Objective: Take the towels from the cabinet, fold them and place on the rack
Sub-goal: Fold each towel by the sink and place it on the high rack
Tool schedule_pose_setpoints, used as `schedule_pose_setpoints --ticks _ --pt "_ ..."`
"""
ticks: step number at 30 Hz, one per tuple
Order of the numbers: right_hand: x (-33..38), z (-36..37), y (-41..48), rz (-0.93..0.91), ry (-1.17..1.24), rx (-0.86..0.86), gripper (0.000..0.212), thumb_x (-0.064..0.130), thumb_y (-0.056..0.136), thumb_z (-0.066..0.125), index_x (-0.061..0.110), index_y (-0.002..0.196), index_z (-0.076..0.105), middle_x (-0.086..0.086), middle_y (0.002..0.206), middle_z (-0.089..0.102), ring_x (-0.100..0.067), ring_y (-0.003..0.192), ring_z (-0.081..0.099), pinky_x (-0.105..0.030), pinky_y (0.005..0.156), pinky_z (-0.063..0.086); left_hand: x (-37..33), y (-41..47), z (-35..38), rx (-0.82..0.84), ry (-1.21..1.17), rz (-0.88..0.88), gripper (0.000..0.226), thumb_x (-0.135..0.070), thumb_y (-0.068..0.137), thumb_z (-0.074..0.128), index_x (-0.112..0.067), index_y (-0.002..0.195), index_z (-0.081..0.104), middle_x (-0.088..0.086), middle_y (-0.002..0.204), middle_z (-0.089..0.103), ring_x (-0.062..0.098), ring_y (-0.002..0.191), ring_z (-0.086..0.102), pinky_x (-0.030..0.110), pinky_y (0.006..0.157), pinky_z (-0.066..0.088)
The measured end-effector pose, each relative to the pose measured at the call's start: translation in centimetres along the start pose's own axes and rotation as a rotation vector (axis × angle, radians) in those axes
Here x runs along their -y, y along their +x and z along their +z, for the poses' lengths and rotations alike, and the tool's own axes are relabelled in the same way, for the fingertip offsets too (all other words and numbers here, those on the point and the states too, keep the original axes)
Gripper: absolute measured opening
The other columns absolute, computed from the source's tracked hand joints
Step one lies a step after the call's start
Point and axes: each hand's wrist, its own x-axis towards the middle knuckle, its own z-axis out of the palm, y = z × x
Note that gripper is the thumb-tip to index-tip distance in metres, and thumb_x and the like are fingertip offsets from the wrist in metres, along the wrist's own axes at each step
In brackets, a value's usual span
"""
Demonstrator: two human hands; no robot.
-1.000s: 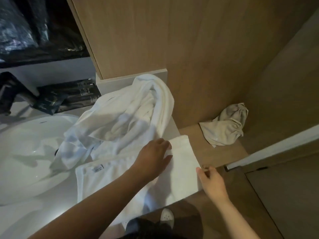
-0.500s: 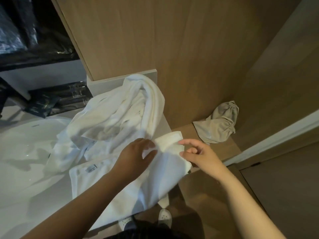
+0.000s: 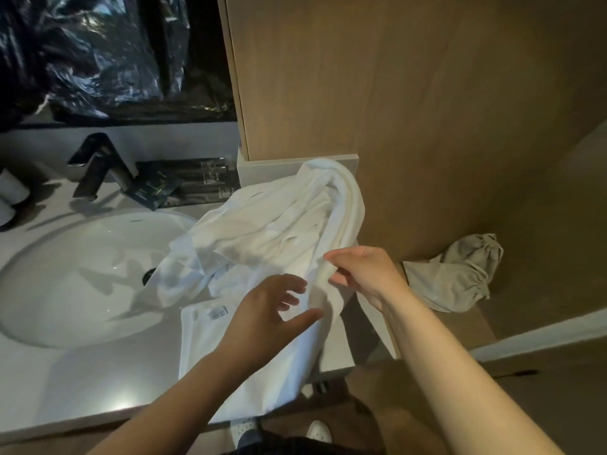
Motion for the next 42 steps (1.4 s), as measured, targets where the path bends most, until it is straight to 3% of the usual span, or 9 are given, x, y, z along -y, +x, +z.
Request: schedule_pose_setpoints --ticks 4,10,16,21,28,32,35,39,42 --pt "0.2 0.6 0.4 -0.009 -0.041 -0.001 0.013 0.008 0.086 0.072 0.0 0.097 0.075 -0.023 0.103 0.072 -0.026 0.088 0.072 -0.02 0.065 0.058 -0.3 0.3 1.4 -0.079 0.033 -0.009 0.025 -0.035 0.08 0.075 -0.025 0.1 0.065 -0.011 0.097 0.065 0.008 0.083 0.064 0.02 0.077 0.054" --pt "-0.2 -0.4 0.7 -0.052 -0.089 0.038 0.012 0.008 0.089 0.069 0.001 0.095 0.075 -0.025 0.09 0.071 -0.029 0.082 0.073 -0.034 0.084 0.06 0.1 1.0 2.3 -0.118 0.077 0.013 0.015 -0.021 0.082 0.071 -0.028 0.076 0.059 -0.008 0.072 0.063 0.011 0.069 0.062 0.024 0.067 0.052" --pt "-1.6 -4.6 0.5 -0.252 -0.134 0.036 0.013 0.015 0.093 0.065 0.007 0.099 0.074 -0.013 0.081 0.072 -0.016 0.064 0.069 -0.02 0.059 0.055 0.7 1.4 1.9 -0.158 0.021 0.014 0.028 -0.019 0.078 0.073 -0.039 0.068 0.055 -0.013 0.063 0.06 0.003 0.066 0.061 0.009 0.059 0.043" --pt "-5.1 -7.7 1.9 -0.299 -0.416 -0.135 0.039 0.031 0.086 0.073 0.025 0.123 0.062 0.008 0.117 0.062 -0.014 0.088 0.065 -0.015 0.057 0.052 0.9 1.3 1.6 -0.161 0.02 0.012 0.016 -0.019 0.077 0.074 -0.029 0.071 0.063 -0.015 0.062 0.061 0.002 0.068 0.06 0.007 0.058 0.041" --pt "-5.3 -8.1 4.6 -0.206 -0.29 0.125 0.082 0.026 0.081 0.079 0.03 0.15 0.033 0.011 0.138 0.045 -0.006 0.116 0.052 -0.012 0.08 0.048 -0.1 0.7 1.2 -0.192 0.067 0.027 0.023 -0.018 0.078 0.073 -0.036 0.07 0.061 -0.015 0.061 0.061 0.003 0.066 0.06 0.009 0.059 0.043" --pt "-4.8 -8.1 5.3 -0.124 -0.16 0.232 0.065 0.009 0.083 0.075 0.017 0.141 0.046 -0.003 0.135 0.059 -0.016 0.123 0.057 -0.036 0.107 0.045 -0.2 0.5 0.6 -0.231 0.059 -0.01 0.021 -0.016 0.08 0.072 -0.033 0.073 0.063 -0.01 0.067 0.065 0.008 0.068 0.063 0.012 0.06 0.046" --pt "-5.3 -7.9 5.0 -0.088 -0.122 0.269 0.051 0.003 0.082 0.074 0.014 0.128 0.056 -0.006 0.123 0.067 -0.02 0.117 0.062 -0.039 0.101 0.051 -0.3 0.6 -0.1 -0.251 0.069 -0.027 0.011 -0.018 0.082 0.07 -0.028 0.077 0.067 -0.008 0.071 0.067 0.01 0.071 0.064 0.02 0.062 0.052" --pt "-5.2 -6.9 4.0 -0.033 0.041 0.285 0.041 0.002 0.081 0.073 0.011 0.119 0.058 -0.007 0.112 0.07 -0.014 0.096 0.071 -0.03 0.09 0.056 -0.8 1.1 -1.9 -0.287 0.042 0.01 0.02 -0.016 0.08 0.068 -0.032 0.07 0.062 -0.014 0.067 0.064 0.002 0.068 0.06 0.008 0.058 0.043" --pt "-4.4 -6.0 2.6 -0.091 0.112 0.208 0.036 0.009 0.078 0.076 0.009 0.111 0.061 -0.011 0.111 0.071 -0.021 0.102 0.068 -0.036 0.096 0.053 -1.5 2.1 -3.4 -0.28 0.01 0.037 0.02 -0.016 0.079 0.065 -0.03 0.066 0.059 -0.011 0.061 0.056 0.002 0.062 0.052 0.006 0.056 0.038"
